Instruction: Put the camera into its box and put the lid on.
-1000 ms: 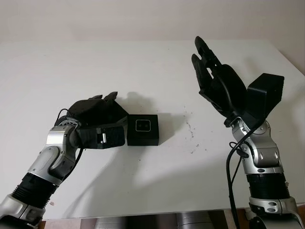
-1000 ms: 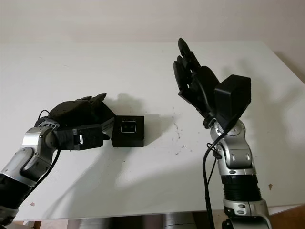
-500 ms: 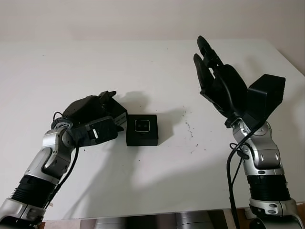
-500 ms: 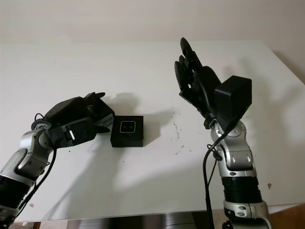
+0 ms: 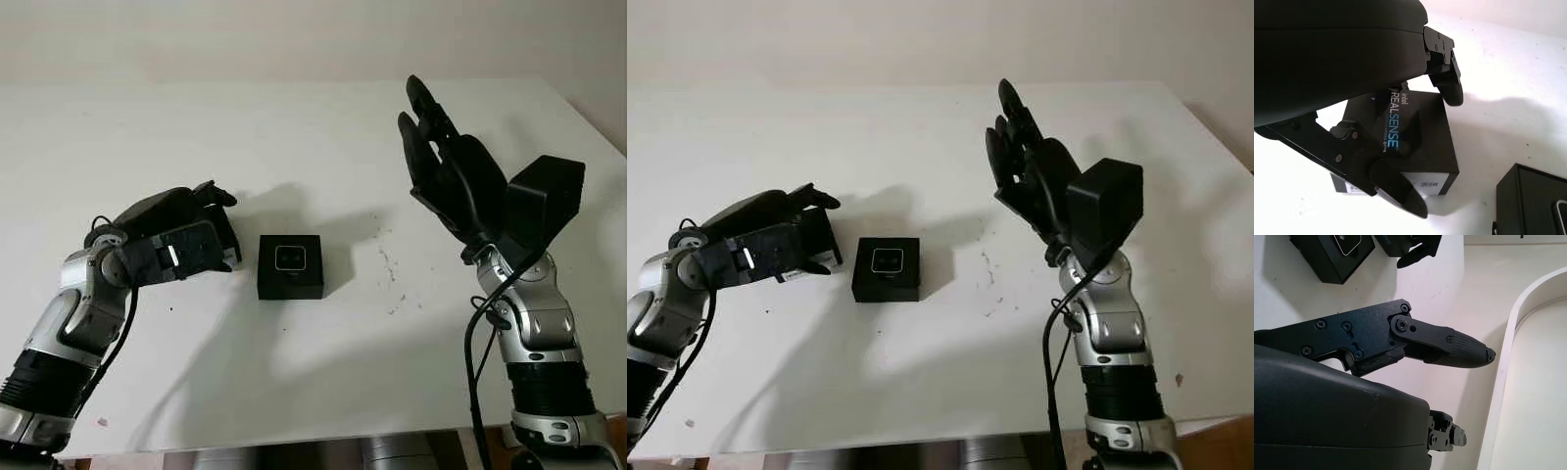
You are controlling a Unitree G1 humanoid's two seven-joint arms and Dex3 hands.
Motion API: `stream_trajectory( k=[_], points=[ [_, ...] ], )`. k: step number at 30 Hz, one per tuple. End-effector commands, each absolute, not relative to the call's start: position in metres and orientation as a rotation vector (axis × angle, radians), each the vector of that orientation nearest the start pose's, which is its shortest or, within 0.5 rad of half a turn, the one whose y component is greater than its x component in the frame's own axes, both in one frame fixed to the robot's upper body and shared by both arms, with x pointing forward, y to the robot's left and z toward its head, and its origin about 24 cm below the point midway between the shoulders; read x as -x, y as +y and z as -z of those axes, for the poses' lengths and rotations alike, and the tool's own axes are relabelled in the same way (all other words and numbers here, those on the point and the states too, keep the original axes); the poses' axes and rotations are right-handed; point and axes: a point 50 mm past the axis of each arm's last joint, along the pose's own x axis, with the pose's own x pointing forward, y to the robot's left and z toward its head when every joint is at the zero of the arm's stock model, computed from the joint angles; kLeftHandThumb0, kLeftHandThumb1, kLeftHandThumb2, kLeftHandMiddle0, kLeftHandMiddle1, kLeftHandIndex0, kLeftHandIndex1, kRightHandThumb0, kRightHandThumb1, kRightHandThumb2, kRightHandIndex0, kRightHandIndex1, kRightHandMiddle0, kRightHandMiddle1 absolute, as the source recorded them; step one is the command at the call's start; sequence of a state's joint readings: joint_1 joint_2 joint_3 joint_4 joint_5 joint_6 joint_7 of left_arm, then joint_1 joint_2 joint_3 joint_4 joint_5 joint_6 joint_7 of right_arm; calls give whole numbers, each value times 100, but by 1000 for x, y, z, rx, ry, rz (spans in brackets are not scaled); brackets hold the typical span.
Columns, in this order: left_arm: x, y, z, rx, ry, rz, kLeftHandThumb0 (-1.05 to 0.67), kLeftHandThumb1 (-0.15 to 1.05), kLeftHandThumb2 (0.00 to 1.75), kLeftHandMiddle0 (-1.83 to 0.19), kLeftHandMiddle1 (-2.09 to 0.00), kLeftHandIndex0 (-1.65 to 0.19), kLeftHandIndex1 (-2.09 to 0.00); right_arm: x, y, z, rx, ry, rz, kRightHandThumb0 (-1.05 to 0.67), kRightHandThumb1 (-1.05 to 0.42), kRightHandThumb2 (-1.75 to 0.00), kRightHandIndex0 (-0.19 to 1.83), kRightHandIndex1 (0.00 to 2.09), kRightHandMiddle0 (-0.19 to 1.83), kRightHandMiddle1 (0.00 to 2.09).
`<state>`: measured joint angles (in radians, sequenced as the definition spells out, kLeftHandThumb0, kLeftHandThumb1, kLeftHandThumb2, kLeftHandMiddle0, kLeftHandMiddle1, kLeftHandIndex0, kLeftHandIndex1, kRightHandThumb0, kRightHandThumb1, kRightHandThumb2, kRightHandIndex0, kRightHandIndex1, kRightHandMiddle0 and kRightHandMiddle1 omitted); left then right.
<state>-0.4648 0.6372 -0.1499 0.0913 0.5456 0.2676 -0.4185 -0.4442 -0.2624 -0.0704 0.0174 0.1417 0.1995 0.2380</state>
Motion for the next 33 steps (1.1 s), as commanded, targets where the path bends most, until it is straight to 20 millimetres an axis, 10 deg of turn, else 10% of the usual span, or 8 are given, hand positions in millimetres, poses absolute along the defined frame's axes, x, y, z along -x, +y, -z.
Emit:
stream_trajectory(
  k=[1, 21, 33],
  points=[
    [-329, 228, -166, -1193, 49, 147, -10, 99, 5, -39, -110, -36, -104, -322, -171, -155, 125, -229, -256, -62, -105, -64, -8, 6, -4, 4],
    [-314, 212, -217, -838, -323, 217, -21, 97, 5, -33, -151, -27, -137, -322, -170, -154, 121, -233, -250, -64, -105, -62, -7, 6, -4, 5],
    [-299, 170, -208, -788, -291, 504, -22, 96, 5, -39, -151, -32, -134, -324, -170, -156, 51, -254, -180, -70, -105, -62, -10, 4, -6, 3]
  ],
)
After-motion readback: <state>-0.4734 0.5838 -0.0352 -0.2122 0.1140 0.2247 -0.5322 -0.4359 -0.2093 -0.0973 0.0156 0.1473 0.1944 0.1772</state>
